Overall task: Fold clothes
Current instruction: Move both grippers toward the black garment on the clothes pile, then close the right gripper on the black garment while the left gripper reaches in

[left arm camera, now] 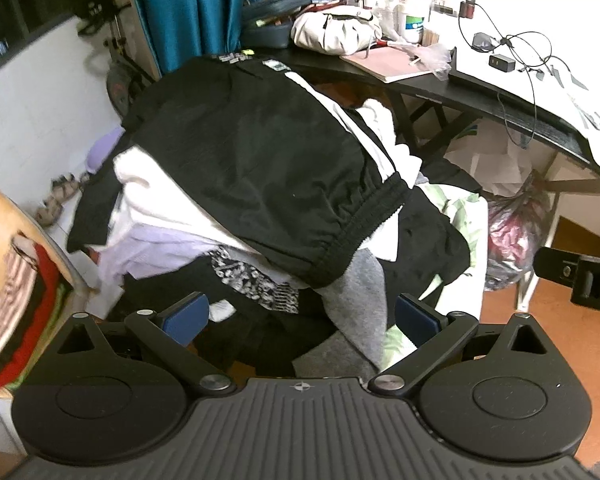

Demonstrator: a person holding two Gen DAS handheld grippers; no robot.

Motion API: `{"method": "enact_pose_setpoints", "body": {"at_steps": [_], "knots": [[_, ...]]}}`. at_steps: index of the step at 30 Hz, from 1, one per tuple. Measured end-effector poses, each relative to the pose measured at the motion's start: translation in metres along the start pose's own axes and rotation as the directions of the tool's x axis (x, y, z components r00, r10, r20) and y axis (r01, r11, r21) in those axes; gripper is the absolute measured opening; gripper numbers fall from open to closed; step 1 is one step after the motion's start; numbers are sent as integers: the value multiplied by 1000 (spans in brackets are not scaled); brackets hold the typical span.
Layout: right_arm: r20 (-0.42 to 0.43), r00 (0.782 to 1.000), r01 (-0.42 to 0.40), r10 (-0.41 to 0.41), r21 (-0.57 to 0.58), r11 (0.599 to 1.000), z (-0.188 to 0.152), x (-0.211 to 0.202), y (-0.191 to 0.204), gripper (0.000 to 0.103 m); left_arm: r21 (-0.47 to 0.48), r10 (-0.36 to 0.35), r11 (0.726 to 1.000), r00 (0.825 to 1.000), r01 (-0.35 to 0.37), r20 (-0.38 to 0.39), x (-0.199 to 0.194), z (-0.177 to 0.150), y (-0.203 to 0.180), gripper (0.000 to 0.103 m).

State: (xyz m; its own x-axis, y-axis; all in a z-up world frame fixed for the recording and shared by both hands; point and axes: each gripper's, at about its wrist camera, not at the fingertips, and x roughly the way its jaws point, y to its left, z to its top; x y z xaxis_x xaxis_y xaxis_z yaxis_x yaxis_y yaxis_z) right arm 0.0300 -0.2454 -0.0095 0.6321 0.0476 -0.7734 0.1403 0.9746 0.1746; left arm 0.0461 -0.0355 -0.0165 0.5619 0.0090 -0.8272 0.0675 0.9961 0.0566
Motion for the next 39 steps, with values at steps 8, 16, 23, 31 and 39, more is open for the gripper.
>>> {"method": "enact_pose_setpoints", "body": {"at_steps": [8,16,23,31,39], "knots": [[-33,999,10,-10,14,1000,14,34,17,102,-133,-30,991,999,24,-42,32,13,48,101],[-25,998,52,-51,22,998,33,98,58,102,-75,32,997,999,-30,28,84,58,120,101],[-91,995,36,-40,-45,998,36,187,143,102,94,59,993,996,-65,63,143,115,198,101],[-161,987,-17,0,-108,994,29,257,252,102,218,54,974,998,-62,44,202,167,268,101],[-90,996,-15,9,-61,998,56,266,273,12,282,38,957,994,-67,104,245,201,312,101]]}}
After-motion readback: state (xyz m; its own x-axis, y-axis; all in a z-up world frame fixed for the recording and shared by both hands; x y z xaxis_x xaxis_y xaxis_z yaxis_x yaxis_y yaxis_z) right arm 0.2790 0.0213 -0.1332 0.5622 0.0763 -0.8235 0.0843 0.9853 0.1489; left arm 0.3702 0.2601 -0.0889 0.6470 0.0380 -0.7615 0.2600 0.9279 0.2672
